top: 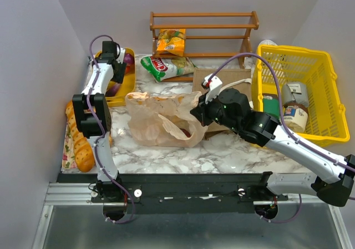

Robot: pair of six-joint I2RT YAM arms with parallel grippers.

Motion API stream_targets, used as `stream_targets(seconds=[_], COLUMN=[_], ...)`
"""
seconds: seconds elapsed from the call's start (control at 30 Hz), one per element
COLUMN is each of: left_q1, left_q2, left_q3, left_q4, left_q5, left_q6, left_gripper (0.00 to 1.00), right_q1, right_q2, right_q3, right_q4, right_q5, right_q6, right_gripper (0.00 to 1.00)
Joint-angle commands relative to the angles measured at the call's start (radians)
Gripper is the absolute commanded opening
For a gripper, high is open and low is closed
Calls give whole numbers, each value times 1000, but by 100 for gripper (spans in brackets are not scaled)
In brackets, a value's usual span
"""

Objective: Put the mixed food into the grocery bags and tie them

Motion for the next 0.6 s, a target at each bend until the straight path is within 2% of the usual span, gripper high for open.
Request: stream_targets(seconds=[0.0, 0.57], left_q1=[17, 46], left_q2=[62, 179], left_q3=[-13, -30], left_q4=[-32, -23], left_q5=[-43, 32], left_q6=[42, 24], left_gripper=[68, 63], right_q1=[-4, -3], right_q2=[-28, -24], right_q3=[-14, -25], right_q4=[1, 11], right_q5=[-20, -11], right_q6=[-7, 0], right_gripper=[1, 1])
